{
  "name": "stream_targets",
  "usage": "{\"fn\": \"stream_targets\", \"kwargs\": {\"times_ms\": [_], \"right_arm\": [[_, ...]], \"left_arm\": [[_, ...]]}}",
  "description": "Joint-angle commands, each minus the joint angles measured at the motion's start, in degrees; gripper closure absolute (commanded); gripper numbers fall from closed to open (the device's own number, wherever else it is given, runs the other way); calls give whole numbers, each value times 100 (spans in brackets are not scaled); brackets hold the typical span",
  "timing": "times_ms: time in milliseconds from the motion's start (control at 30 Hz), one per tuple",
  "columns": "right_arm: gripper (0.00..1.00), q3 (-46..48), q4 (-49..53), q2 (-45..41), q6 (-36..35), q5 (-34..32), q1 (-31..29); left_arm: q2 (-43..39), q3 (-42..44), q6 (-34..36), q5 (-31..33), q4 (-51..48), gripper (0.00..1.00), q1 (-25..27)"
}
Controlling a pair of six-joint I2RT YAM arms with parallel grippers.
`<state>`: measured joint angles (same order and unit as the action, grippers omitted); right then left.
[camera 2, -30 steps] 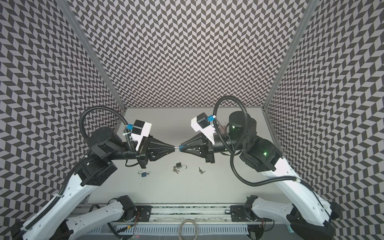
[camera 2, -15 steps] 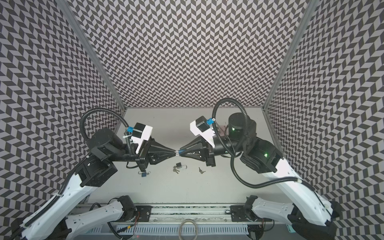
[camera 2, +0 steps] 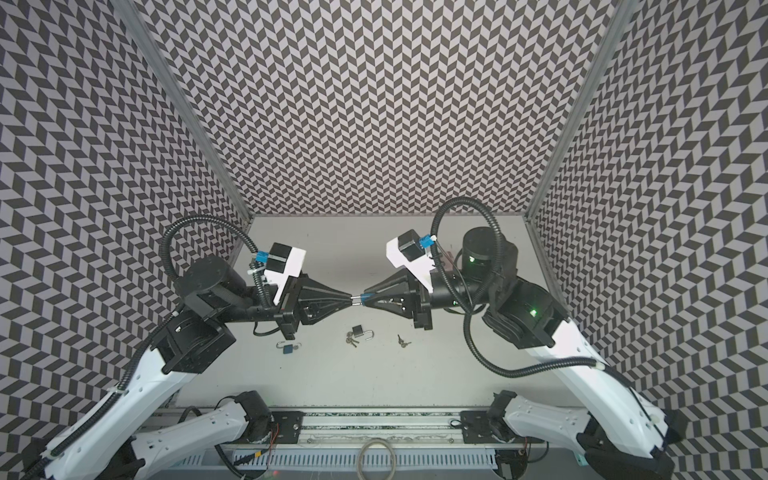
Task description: Lock with the key
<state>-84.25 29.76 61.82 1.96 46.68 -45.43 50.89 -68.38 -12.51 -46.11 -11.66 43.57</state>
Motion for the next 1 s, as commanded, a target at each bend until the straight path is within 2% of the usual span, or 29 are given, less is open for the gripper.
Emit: {"fn": "stream_targets", "kwargs": {"times_ms": [0,200,267,300,333,367,400,467,500,533,567,633,733,967], "right_arm": [[100,-13,-233,-240,-21,-116,113],[100,70,-373,-310,-25,-473,113],[100,329,-1313,22,404,-152,-12],[100,359,-1816,465,539,-261,-606],[100,-100,-1356,1226,51,-540,-1198],[100,-781,-575,1787,-322,-236,-1288],[100,-1088,-277,1998,-469,47,-1211],[100,-139,-1277,1124,5,-325,-914],[100,465,-1958,517,419,-304,-518],[100,605,-2005,172,548,-36,-12],[100,574,-1846,-1,589,200,431],[100,574,-1651,-357,569,216,847],[100,681,-1666,-562,641,192,883],[100,996,-1988,-772,845,465,885]], "left_arm": [[-185,-203,43,-179,-29,100,-80],[-277,-212,-111,215,65,100,-219],[41,162,-515,-186,1072,100,-6],[625,238,-587,-105,1506,100,703],[1311,-219,-18,415,1007,100,1629],[1801,-942,586,587,18,100,2111],[1963,-1124,716,544,-160,100,2203],[981,-61,238,617,877,100,1638],[553,285,-41,182,1031,100,1085],[262,393,-110,-136,847,100,616],[43,469,-130,-237,722,100,357],[-314,460,-39,-267,342,100,-6],[-488,243,73,-113,-67,100,-280],[-698,223,-10,141,-55,100,-379]]}}
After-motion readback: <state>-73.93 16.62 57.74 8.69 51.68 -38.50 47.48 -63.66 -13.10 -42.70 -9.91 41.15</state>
